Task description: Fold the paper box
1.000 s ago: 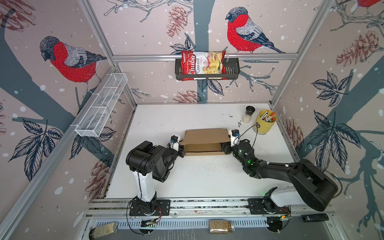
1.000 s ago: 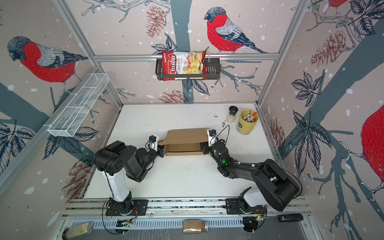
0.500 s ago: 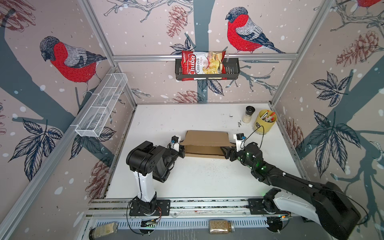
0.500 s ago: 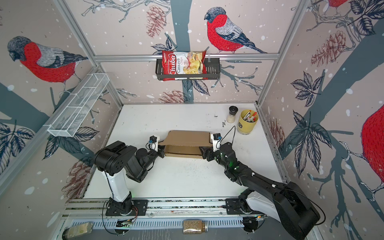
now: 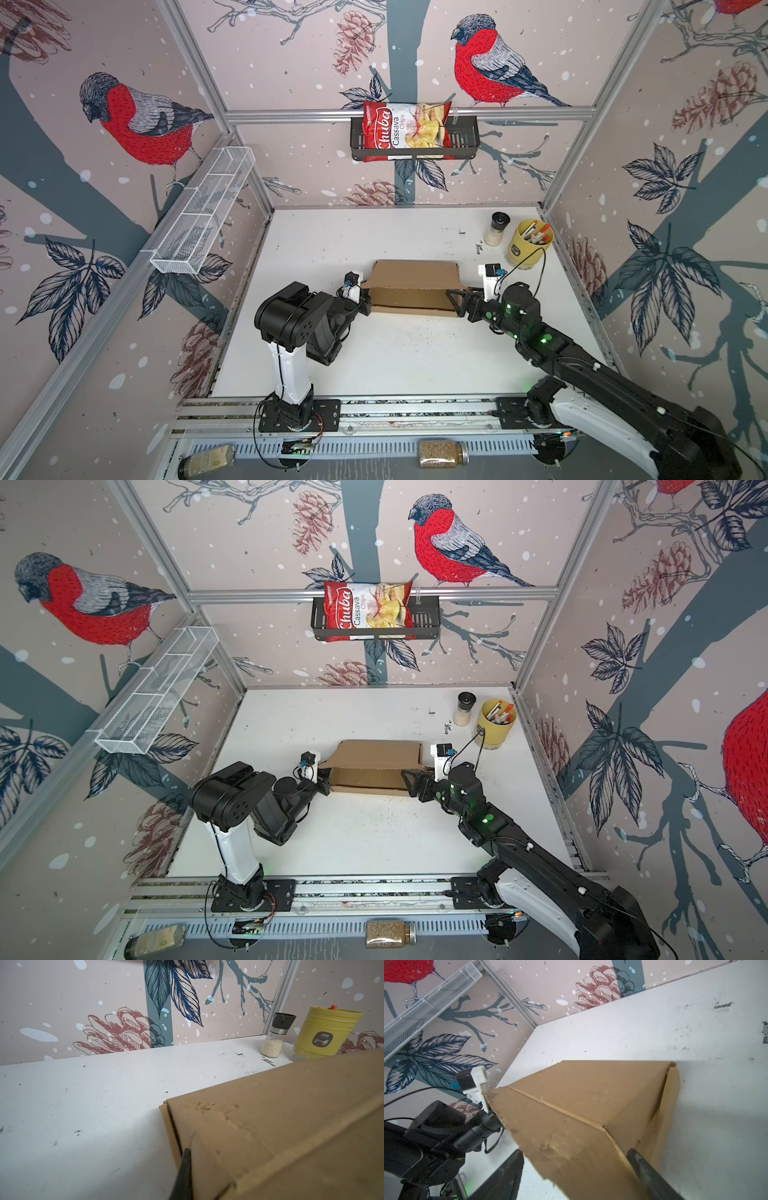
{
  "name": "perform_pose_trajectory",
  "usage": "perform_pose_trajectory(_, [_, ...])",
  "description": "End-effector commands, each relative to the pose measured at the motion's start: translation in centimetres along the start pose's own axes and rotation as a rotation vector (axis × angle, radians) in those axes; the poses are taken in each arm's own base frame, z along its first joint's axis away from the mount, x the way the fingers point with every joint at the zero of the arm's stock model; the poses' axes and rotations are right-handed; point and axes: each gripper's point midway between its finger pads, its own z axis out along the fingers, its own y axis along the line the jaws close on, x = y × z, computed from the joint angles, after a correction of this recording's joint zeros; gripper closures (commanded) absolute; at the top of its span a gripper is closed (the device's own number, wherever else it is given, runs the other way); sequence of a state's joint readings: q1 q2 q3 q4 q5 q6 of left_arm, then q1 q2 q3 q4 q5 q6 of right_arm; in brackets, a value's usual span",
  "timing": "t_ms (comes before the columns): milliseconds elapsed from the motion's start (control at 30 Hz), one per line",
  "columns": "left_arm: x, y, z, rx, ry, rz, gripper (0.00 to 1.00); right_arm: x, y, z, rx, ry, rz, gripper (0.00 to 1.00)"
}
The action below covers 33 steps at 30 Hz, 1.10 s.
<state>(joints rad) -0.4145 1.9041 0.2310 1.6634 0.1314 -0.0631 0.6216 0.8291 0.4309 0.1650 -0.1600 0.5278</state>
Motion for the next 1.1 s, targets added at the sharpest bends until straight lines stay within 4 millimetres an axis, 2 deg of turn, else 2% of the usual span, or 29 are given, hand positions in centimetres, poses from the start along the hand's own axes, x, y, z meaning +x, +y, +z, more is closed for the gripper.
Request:
perform_pose_trajectory(0, [-3.1,-0.3,-0.1,0.010,-0.129,0.034,0.94,-0.6,0.7,-0.3,-0.026,0.006,0.024,0.21])
perform_pose_trajectory(100, [-3.2,-0.3,-0.1,0.009,-0.132,0.037,0.94,-0.4,0.6,-0.2,-0.024,0.021,0.033,0.21])
perform_pose_trajectory(167, [-3.2,-0.4,-0.2,0.009,-0.131,0.047,0.94,-0.9,0.0,-0.3,0.005,0.005,0.071,0.21])
perform_pose_trajectory(233, [-3.2,-0.5,-0.2,0.009,-0.133,0.051,0.94,-1.6,-1.5,-0.3,0.077,0.005,0.134,0.21])
perform_pose_trajectory(367, [-3.3,-0.6,-0.4,0.009,-0.134,0.047,0.93,-2.1,-2.0,0.1,0.083,0.052,0.194,0.23])
perform_pose_trajectory(567, [-3.2,-0.9,-0.7,0.017,-0.129,0.040,0.90,-0.2,-1.6,1.0,0.065,0.210,0.252,0.25])
perform_pose_trajectory(700, [-3.0,-1.1,-0.8,0.023,-0.124,0.040,0.89,1.8,-2.1,1.2,0.098,0.346,0.312,0.26])
perform_pose_trajectory(833, [-3.1,-1.1,-1.0,0.022,-0.125,0.034,0.85,3.0,-2.4,1.1,0.094,0.418,0.338,0.27])
perform_pose_trajectory(1067, [-3.1,-1.5,-2.0,0.027,-0.108,0.008,0.69,4.4,-3.1,2.0,0.086,0.476,0.365,0.29])
